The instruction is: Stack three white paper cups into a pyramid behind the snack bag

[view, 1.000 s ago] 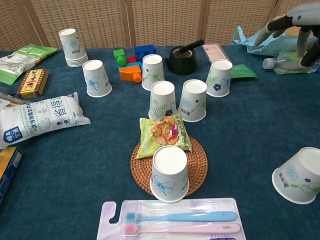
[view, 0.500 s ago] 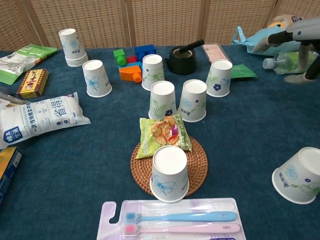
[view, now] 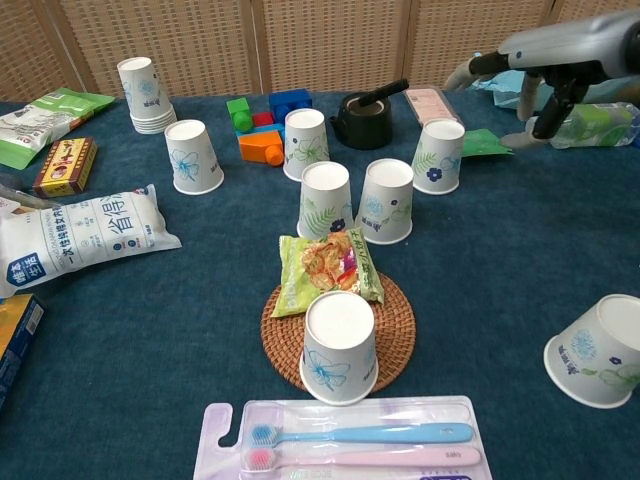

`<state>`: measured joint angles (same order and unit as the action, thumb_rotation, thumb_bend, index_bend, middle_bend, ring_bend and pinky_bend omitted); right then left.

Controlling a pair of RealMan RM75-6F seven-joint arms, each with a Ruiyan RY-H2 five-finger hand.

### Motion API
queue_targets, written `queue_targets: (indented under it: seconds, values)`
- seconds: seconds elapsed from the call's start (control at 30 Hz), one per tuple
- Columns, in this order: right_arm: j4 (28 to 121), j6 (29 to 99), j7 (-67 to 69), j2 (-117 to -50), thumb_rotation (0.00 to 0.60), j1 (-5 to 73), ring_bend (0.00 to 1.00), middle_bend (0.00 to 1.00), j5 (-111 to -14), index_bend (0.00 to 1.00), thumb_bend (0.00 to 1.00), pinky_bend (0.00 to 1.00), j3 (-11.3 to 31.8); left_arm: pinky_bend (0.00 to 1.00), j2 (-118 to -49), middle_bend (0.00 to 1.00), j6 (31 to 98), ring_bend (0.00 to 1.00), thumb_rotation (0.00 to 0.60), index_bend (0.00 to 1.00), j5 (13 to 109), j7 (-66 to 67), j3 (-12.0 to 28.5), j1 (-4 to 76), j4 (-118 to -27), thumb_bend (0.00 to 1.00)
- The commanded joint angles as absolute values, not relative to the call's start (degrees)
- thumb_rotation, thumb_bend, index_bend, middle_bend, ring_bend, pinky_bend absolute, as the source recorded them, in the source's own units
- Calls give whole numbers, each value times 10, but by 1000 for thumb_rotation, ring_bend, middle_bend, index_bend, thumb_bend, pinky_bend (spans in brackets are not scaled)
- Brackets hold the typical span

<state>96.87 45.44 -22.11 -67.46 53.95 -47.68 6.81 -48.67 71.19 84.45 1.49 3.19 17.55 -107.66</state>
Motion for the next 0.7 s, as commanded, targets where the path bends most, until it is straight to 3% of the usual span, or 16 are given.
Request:
queue_targets:
  seconds: [0.03, 0.47, 0.7]
  values:
    - [941, 427, -217, -694, 600, 559, 0, 0, -462, 0, 427, 305, 76, 36, -486, 0, 713, 0, 600, 0, 844, 14, 31, 174, -1077, 428]
    - [847, 359, -208, -740, 600, 609, 0, 0, -438, 0, 430, 196, 77, 30, -485, 0, 717, 0, 600, 0, 839, 8, 29, 168, -1073, 427]
    - [809, 332, -199, -752, 600, 626, 0, 0, -435, 0, 431, 188, 71, 28, -483, 0, 721, 0, 600, 0, 836, 4, 29, 163, -1070, 427]
